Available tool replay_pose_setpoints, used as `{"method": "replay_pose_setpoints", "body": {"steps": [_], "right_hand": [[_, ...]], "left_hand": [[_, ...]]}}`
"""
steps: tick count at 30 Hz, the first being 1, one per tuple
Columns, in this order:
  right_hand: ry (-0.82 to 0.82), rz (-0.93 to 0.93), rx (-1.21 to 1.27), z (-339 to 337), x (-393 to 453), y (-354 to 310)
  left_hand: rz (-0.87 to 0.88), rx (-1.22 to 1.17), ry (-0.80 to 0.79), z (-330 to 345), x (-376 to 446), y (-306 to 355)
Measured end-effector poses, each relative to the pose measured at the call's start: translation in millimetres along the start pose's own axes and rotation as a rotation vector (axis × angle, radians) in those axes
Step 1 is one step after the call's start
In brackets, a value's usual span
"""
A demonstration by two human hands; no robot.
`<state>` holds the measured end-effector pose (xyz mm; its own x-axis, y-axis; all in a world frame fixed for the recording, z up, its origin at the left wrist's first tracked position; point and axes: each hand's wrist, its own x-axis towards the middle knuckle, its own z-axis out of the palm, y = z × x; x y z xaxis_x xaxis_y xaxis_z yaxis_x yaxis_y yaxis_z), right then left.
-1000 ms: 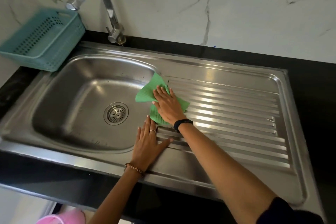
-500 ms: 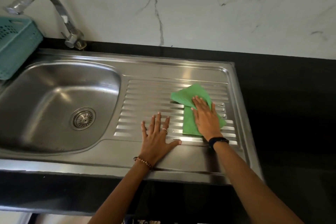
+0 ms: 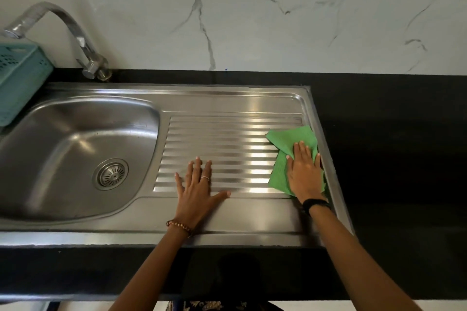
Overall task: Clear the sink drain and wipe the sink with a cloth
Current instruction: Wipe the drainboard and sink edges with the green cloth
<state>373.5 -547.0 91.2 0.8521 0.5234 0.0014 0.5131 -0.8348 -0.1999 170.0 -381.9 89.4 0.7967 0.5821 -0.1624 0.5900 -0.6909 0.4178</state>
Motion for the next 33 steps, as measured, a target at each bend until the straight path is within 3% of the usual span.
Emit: {"method": "replay_pose_setpoints", "body": {"steps": [7,15,22,27,33], "right_hand": [[0.031,0.001,0.193,5,8,-39],[-0.047,-0.33,0.152,41,2,-169],[-0.181,-0.627,0.078,57,11,-275],[-0.286,-0.864,0.087,63,-6,-286],[-0.218,-0.739,0.152,53,-18,-241]], "left_hand": [[-0.172,0.02,0.049,-24,-5,-56],[-0.278,-0.112,0.067,-36,-22,-94],[-0.271,-0.048,0.092,-33,-26,-96],[-0.272,0.001,0.099,-34,-28,-95],[-0.262,0.024,0.095,-32,-38,-85]]}}
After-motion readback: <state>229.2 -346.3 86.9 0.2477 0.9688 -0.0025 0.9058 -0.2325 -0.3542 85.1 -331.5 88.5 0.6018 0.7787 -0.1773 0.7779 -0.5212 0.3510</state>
